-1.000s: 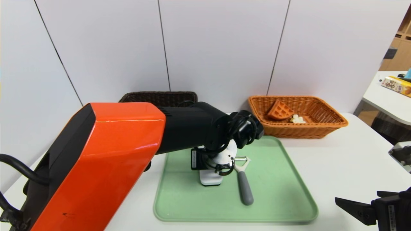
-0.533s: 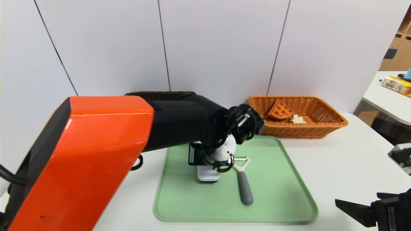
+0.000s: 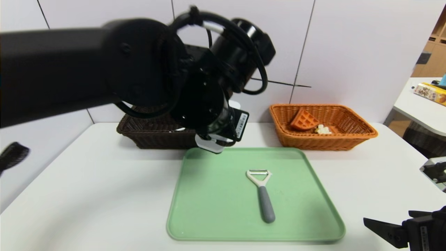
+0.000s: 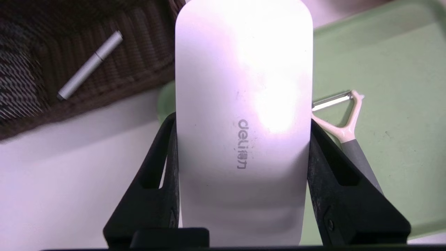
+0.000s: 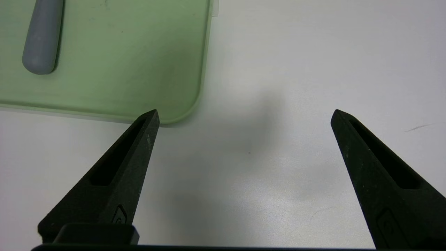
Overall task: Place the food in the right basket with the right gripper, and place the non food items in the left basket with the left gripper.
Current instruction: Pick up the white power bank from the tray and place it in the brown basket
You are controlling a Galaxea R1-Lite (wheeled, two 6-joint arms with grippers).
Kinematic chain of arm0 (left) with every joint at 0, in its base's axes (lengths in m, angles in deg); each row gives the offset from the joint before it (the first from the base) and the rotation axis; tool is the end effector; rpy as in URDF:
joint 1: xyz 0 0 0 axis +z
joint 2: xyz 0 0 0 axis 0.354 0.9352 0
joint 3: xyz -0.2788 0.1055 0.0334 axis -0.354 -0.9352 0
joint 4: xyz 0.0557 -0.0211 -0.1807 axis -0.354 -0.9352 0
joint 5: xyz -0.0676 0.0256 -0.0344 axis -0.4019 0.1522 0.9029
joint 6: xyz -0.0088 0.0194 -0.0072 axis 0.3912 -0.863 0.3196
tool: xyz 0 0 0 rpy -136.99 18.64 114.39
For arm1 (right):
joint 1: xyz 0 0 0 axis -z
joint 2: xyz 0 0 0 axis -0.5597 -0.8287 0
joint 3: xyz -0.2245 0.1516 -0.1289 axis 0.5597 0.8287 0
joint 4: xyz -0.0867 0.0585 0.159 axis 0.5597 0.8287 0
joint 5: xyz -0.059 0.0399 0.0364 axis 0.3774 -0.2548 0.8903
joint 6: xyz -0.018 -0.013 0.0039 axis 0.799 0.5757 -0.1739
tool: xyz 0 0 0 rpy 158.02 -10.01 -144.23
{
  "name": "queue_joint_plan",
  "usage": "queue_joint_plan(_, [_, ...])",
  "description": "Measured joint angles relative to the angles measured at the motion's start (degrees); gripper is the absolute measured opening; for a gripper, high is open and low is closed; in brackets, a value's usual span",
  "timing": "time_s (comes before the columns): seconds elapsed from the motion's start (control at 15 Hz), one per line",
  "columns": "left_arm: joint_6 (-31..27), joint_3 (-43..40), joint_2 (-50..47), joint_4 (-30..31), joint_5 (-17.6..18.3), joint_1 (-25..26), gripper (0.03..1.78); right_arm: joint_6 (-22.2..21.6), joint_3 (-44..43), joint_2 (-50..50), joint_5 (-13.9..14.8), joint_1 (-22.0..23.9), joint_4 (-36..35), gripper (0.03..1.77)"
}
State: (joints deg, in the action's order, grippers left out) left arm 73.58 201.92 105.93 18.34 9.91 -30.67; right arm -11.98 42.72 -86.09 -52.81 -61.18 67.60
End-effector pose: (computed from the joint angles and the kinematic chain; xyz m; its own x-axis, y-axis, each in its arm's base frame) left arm 0.2358 -0.2764 0.2916 0.8185 -0.1748 -0.5472 0.3093 0.9369 0.1633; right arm 0.1061 0.0479 0.1733 0.7404 0.0936 -0.6656 -0.1055 0.9942 0.0225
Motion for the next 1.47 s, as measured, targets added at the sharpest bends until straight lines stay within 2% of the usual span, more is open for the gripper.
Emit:
queue_joint_plan(0.13, [-11.61,-0.11,-4.35,2.84,0.66,0.43,1.01,0.01,0.00,0.00,-0.20,-0.05,0.00,1.70])
queue_joint_plan(0.33, [-26.64,-0.24,-9.11,5.85,5.95,3.64,1.01,0.00,-0.02,0.00,-0.30,-0.07,0.00,1.70])
queue_joint_plan(0.4, [-31.13,-0.24,-10.31,6.73,7.89,5.24,1.01,-0.05,-0.02,0.00,-0.30,-0.09,0.00,1.70])
queue_joint_plan(0.6, [-41.95,-0.28,-12.11,6.86,9.95,10.46,1.01,0.00,0.26,0.13,-0.07,-0.09,0.00,1.70])
queue_joint_plan(0.93, [-56.94,-3.69,-12.74,6.25,14.23,20.04,1.01,0.01,0.41,0.17,-0.11,-0.07,0.02,1.70])
queue_joint_plan(1.2, [-64.71,-5.01,-10.37,5.99,15.59,25.26,1.01,-0.07,0.44,0.17,0.11,-0.27,0.02,1.70])
queue_joint_plan(1.47, [-69.32,-5.33,-6.92,6.21,22.43,28.26,1.01,-0.13,0.44,0.48,0.20,-0.30,0.05,1.70])
